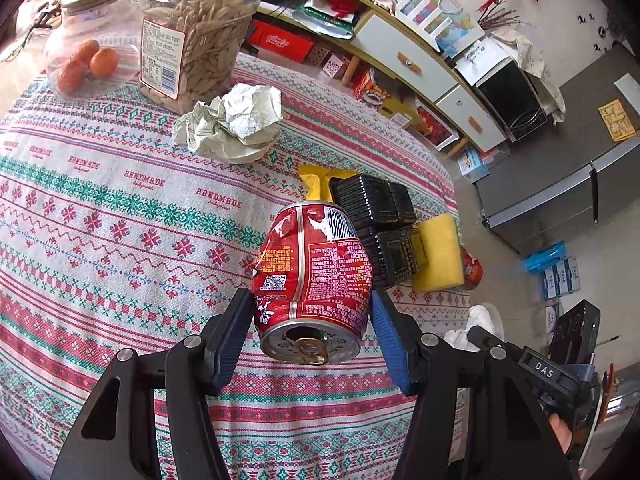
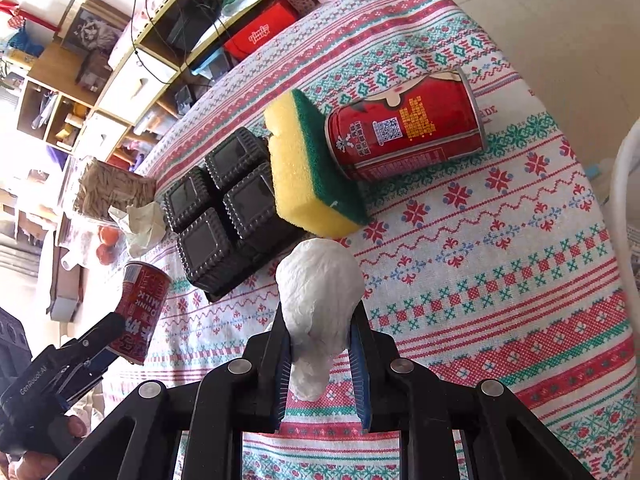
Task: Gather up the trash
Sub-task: 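Carry the can and bag over the white basin and open both tools, then move both open tools back over the table toward the crumpled paper and sponge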
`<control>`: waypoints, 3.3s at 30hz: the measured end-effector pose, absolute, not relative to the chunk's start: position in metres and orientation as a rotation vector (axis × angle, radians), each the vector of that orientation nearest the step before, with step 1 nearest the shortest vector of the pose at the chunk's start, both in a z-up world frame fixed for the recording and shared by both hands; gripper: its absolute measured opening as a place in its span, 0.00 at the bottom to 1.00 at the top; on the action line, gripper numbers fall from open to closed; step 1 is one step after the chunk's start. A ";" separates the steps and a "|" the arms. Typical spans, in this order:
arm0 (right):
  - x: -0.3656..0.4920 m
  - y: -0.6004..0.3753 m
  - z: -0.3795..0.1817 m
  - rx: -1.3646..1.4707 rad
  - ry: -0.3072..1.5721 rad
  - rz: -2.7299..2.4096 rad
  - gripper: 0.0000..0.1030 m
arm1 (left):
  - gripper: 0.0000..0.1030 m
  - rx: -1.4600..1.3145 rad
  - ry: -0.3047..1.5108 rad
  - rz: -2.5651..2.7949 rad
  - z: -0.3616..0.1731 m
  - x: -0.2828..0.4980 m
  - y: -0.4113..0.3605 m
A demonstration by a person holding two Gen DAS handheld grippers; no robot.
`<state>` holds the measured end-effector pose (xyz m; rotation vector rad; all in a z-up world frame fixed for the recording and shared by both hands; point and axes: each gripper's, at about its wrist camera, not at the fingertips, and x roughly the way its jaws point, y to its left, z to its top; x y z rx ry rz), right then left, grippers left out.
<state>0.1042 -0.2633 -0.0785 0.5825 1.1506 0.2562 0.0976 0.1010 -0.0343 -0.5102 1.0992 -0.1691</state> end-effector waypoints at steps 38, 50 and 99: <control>0.038 -0.512 -0.060 1.005 0.957 -0.240 0.40 | 0.61 -0.286 1.194 -0.656 -0.046 0.074 -0.236; 0.018 -0.540 -0.066 1.160 0.875 -0.272 0.45 | 0.61 -0.271 1.322 -0.640 -0.103 0.107 -0.327; 0.108 -0.337 -0.059 0.448 1.126 0.066 0.63 | 0.62 -0.408 1.125 0.065 -0.056 0.170 0.149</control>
